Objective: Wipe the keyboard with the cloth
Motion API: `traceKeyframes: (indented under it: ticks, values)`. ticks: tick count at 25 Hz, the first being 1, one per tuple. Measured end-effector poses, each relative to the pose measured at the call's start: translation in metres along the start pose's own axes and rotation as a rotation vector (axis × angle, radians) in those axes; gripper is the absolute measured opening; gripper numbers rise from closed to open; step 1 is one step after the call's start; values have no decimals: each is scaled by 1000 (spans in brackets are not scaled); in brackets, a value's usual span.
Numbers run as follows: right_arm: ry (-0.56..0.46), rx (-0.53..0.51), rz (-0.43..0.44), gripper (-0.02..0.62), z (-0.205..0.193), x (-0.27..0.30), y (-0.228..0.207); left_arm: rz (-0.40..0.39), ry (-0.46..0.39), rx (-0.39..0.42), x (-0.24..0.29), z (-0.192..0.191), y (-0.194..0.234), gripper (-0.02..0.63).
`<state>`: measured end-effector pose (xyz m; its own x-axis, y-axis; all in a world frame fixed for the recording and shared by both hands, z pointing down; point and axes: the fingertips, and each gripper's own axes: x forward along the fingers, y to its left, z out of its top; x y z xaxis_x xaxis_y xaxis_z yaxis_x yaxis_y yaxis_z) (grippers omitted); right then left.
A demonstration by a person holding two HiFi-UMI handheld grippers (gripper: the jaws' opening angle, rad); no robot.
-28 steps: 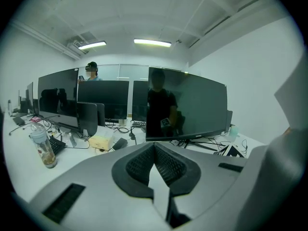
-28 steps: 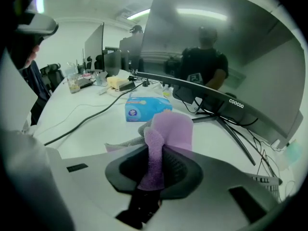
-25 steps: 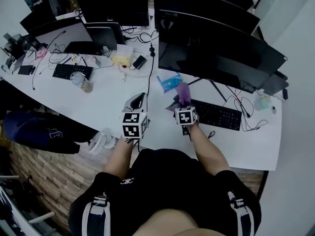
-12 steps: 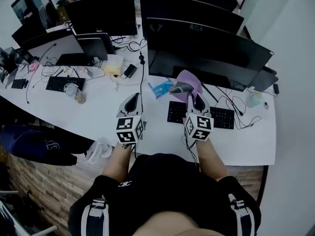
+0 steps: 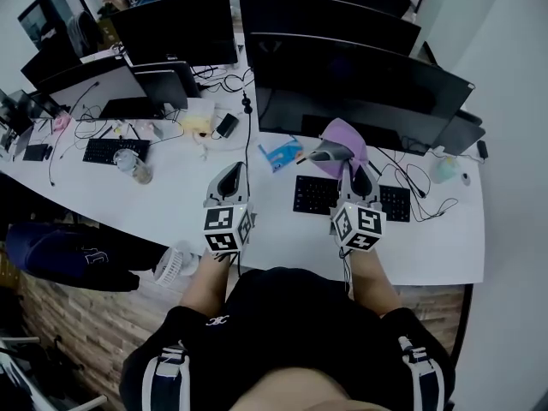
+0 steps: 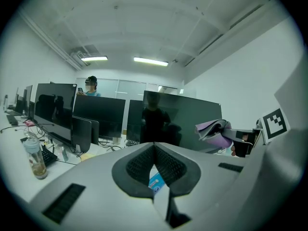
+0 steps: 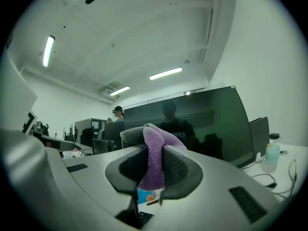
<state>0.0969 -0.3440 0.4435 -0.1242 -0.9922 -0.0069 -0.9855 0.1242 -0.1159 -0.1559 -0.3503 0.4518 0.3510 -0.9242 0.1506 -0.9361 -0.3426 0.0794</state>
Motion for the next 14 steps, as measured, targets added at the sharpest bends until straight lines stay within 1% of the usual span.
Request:
traceKeyframes:
  ticks: [14]
  values:
    - [1,-8,6,87,-1,7,6,-10,8,9,6,1,1,11]
